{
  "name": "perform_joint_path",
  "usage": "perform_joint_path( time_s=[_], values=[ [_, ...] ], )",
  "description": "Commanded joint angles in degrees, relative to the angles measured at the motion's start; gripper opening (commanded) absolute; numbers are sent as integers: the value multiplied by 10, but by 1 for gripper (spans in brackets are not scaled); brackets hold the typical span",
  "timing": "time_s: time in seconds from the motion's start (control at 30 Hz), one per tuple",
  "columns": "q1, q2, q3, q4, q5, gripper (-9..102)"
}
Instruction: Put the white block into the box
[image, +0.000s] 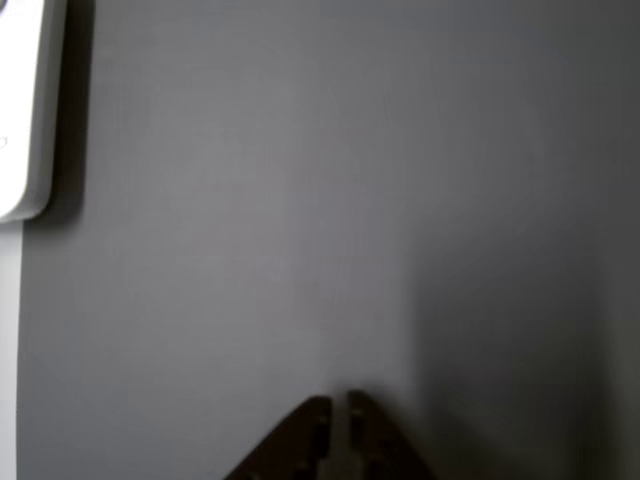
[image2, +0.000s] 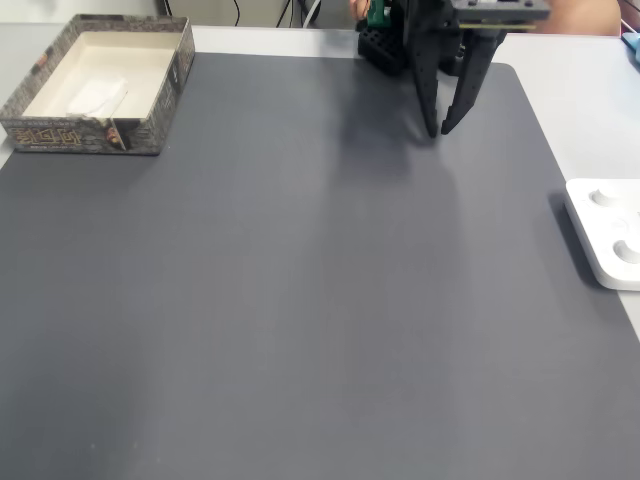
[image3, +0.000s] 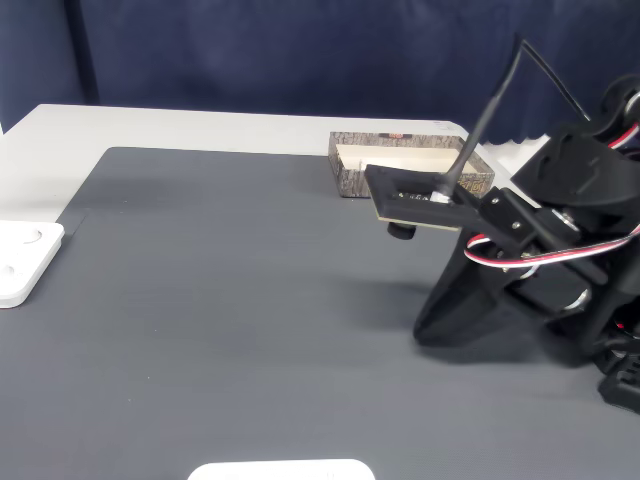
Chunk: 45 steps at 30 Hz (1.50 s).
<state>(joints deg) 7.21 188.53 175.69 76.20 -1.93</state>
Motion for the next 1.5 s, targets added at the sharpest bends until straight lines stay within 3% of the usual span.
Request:
perform_joint_path(
  time_s=[0.0,0.97,1.47],
  values=[
    [6,18,13,2,-3,-2],
    [6,18,15,0,-1,-2],
    [-38,19,15,1,-1,-2]
  ],
)
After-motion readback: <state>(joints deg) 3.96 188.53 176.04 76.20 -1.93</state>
